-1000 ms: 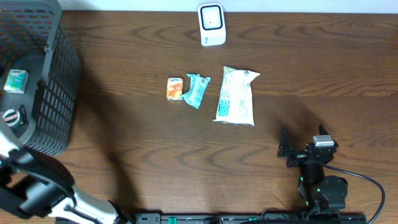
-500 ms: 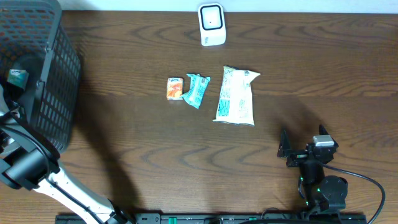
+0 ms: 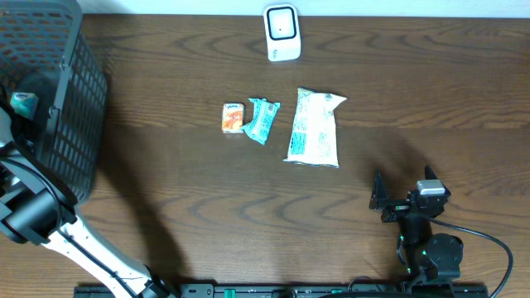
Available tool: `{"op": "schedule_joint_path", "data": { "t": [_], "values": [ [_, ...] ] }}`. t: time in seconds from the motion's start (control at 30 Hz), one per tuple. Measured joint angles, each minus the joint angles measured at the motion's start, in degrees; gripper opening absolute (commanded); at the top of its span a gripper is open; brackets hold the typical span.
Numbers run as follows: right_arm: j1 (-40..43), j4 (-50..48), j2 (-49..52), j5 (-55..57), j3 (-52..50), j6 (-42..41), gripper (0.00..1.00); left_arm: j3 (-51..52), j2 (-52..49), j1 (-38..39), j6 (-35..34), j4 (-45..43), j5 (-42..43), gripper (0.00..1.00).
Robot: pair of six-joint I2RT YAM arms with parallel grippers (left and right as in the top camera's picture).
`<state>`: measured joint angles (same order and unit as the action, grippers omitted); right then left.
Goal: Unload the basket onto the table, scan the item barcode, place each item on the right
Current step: 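Reach the left gripper into the basket toward the green Zam-Buk tin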
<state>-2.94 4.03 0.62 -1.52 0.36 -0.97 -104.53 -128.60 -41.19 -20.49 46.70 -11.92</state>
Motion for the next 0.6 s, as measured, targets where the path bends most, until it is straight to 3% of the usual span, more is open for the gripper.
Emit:
{"op": "schedule_joint_path", "data": {
  "t": [0.1, 0.37, 0.53, 0.6],
  "values": [
    [0.0, 0.0, 0.0, 0.0, 0.0, 0.0, 0.99, 0.0, 0.2, 0.4, 0.0, 1.4, 0.1, 0.14],
    [0.0, 0.0, 0.0, 0.0, 0.0, 0.0, 0.99, 0.0, 1.2, 0.5, 0.1, 6.4, 1.1, 0.1],
    [0.0, 0.0, 0.0, 0.0, 0.0, 0.0, 0.99, 1.2, 2.8, 0.2, 0.1, 8.3, 1.9, 0.32],
    [0.0, 0.0, 0.0, 0.0, 0.0, 0.0, 0.99, 1.5, 3.8, 0.1, 0.4, 8.3, 2.2, 0.48]
  ]
}}
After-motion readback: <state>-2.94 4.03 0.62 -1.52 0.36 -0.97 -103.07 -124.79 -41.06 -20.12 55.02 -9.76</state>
